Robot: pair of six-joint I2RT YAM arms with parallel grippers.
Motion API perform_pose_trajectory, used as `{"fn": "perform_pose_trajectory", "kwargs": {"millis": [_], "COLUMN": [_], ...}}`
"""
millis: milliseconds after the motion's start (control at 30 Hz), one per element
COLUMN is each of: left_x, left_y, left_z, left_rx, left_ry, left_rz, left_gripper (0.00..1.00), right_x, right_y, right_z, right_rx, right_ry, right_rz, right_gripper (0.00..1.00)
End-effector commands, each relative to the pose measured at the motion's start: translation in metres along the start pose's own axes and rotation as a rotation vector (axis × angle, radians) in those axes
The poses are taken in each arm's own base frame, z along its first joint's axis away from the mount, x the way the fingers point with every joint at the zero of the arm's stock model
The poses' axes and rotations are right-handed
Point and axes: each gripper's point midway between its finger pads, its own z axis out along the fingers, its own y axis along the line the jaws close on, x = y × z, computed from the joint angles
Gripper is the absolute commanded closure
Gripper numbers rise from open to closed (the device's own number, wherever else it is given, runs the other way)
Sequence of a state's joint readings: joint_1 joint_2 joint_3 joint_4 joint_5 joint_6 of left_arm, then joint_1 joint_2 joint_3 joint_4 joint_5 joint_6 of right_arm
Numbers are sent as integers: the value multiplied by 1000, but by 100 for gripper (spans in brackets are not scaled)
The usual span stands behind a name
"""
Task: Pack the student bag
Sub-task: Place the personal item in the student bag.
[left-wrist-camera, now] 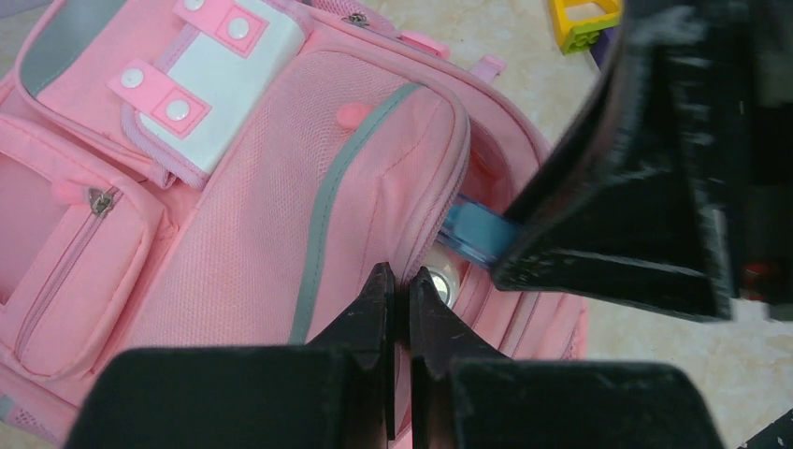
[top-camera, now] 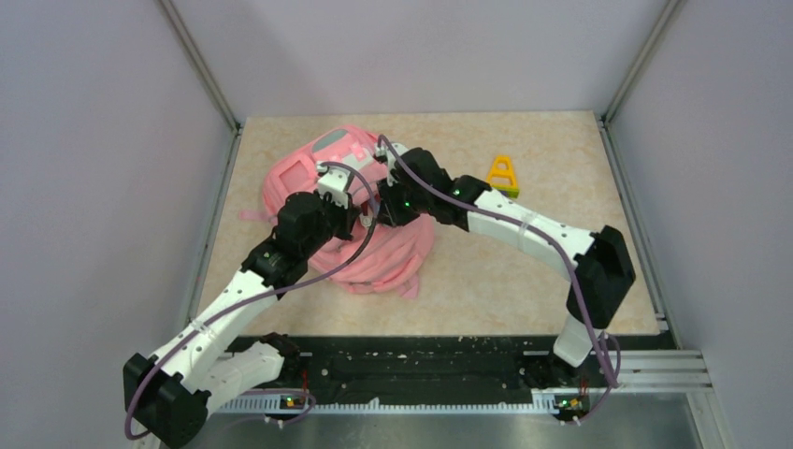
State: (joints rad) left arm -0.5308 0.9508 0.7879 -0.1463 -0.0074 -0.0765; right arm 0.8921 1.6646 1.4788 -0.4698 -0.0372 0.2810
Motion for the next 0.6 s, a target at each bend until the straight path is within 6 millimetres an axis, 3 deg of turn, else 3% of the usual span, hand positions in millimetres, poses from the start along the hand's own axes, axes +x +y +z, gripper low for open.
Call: {"fn": "perform_pose_trajectory", "kwargs": {"millis": [0,267,367,567], "left_x": [-67,-65,-65,-62], "left_y": [-17,-18,-18,-19], "left_z": [-18,-17,-17,-14], "left_rx": [75,78,77,89], "left_ry": [-200,-196,-197,-186], "left_rz": [-25,-24,-25,-31], "left_gripper": [100,100,100,100], "right_x": [-32,-70,-76,-79], "right_y": [-11,-42,-39,-26], "right_z": [18,41,51,53], "right_rx": [19,193,166,81], "right_ry": [-28,-191,-242,-311], "right_rz": [-6,-29,-42,-47], "right_gripper": [100,100,98,65]}}
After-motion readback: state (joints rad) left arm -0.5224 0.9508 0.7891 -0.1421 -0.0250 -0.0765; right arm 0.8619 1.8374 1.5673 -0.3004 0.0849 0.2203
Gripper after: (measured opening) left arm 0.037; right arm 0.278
